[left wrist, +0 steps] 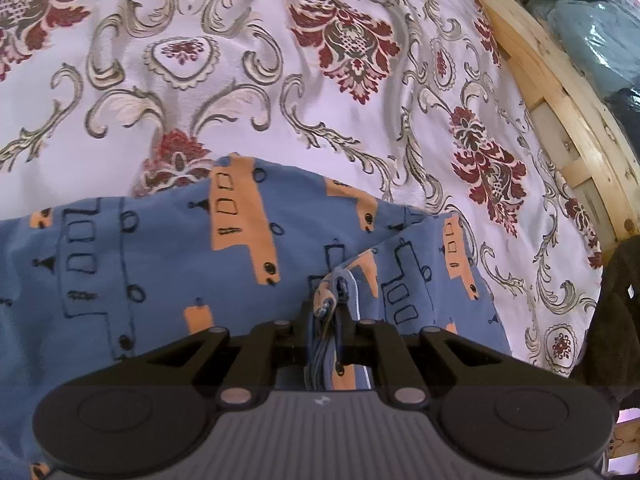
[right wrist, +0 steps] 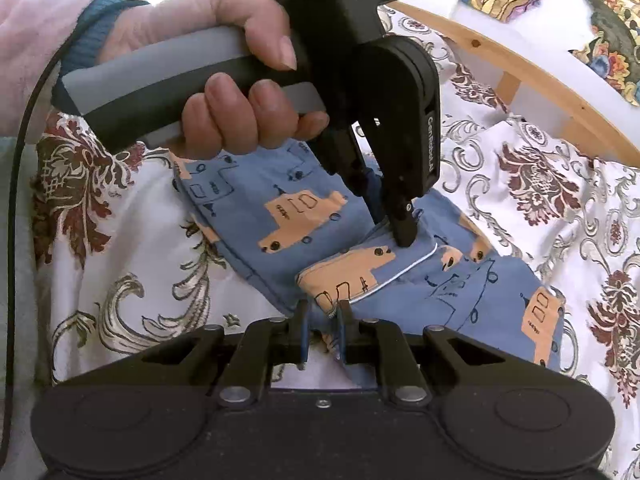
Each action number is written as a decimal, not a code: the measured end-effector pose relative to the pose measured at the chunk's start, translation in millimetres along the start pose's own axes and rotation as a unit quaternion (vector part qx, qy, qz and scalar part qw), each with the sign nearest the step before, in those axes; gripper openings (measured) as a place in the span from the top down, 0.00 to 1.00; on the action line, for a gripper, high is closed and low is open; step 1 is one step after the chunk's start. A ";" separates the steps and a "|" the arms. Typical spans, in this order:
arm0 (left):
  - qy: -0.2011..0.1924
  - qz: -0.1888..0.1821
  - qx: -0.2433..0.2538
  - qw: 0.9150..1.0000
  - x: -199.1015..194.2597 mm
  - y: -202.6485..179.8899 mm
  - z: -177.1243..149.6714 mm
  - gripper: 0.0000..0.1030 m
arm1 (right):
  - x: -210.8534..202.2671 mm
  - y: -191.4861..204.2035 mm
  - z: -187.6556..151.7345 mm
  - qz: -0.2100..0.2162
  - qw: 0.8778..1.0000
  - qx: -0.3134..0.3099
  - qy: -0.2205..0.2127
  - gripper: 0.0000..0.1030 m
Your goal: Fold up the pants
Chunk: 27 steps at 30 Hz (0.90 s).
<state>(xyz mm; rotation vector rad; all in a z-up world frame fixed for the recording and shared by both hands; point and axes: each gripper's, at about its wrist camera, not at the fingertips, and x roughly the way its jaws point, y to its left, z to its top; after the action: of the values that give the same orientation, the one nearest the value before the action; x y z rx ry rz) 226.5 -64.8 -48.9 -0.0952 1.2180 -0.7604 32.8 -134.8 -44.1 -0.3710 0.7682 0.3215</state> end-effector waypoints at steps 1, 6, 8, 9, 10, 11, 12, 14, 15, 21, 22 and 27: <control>-0.002 0.000 -0.002 1.000 -1.3 1.7 -1.2 0.89 | 0.5 1.0 0.5 0.001 1.000 -0.001 0.000 0.87; -0.008 0.000 -0.014 1.000 -0.1 9.1 -5.5 0.89 | 4.4 3.5 0.1 0.002 1.000 -0.003 0.001 0.87; -0.008 0.001 -0.015 1.000 2.6 10.9 -6.5 0.88 | 5.0 2.7 -0.4 0.003 1.000 -0.001 0.002 0.87; -0.008 0.000 -0.014 1.000 2.9 11.9 -7.0 0.88 | 5.0 2.1 -0.6 0.004 1.000 0.001 0.002 0.86; -0.009 -0.001 -0.013 1.000 3.3 12.5 -7.5 0.87 | 5.2 1.8 -0.7 0.004 1.000 0.002 0.002 0.86; -0.008 -0.001 -0.012 1.000 3.4 13.0 -7.9 0.85 | 5.3 1.8 -1.0 0.005 1.000 0.003 0.001 0.85; -0.009 0.002 -0.013 1.000 2.9 13.9 -7.7 0.83 | 5.6 1.9 -1.4 0.005 1.000 0.004 0.001 0.84; -0.009 0.005 -0.022 1.000 -0.6 17.0 -8.0 0.78 | 4.6 1.5 -2.3 0.008 1.000 0.005 -0.003 0.79; -0.010 0.005 -0.026 1.000 -3.2 18.5 -8.6 0.74 | 3.2 1.7 -2.7 0.011 1.000 0.006 -0.006 0.77; -0.078 0.043 -0.034 0.995 -45.0 17.3 -24.5 0.43 | -23.9 -14.0 -10.5 -0.005 0.998 0.023 -0.050 0.39; -0.090 0.034 -0.033 0.995 -50.7 15.3 -27.8 0.38 | -27.9 -19.9 -12.6 -0.021 0.998 0.029 -0.057 0.31; -0.125 -0.038 -0.005 0.991 -45.0 -11.5 -41.7 0.26 | -35.4 -74.8 -29.0 -0.115 0.982 0.133 -0.072 0.21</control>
<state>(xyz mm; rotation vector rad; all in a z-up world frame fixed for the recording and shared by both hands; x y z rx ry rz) 178.7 -34.2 -22.8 -0.2396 0.9835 -0.7829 21.9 -219.1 -22.3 -0.1780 0.6092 0.0263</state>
